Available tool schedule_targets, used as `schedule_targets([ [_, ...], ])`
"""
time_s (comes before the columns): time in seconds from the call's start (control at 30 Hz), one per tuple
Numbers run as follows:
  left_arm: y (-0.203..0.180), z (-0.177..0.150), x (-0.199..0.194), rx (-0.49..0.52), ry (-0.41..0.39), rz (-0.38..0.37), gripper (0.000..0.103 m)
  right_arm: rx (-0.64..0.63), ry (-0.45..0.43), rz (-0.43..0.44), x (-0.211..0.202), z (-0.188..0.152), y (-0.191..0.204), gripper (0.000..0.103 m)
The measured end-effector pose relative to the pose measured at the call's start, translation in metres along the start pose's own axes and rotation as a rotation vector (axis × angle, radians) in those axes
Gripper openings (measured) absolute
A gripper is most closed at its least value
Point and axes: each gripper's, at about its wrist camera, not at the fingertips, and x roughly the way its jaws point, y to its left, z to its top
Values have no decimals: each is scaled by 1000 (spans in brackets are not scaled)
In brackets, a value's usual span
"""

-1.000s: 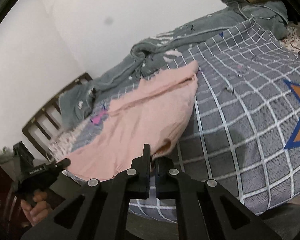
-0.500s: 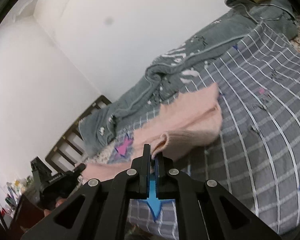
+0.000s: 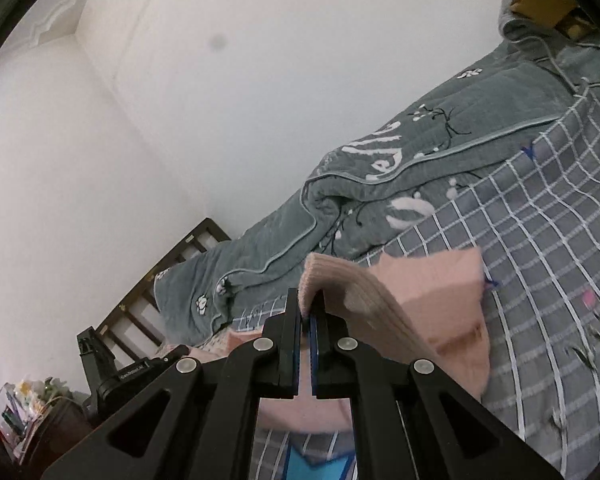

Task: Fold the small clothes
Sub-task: 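Lift the hem with both grippers and fold it over toward the collar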

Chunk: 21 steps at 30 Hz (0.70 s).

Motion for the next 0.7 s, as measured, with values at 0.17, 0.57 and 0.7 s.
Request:
schedule_targets([
  [0.17, 1, 9, 50, 25, 26, 41, 5, 6, 18, -12, 48, 11, -23, 4],
  [0.57, 15, 16, 151, 63, 89, 110, 6, 38, 134, -150, 155, 17, -94, 4],
  [0.7, 27, 15, 170, 18, 130, 110, 13, 32, 148, -243, 175, 11, -109, 13],
])
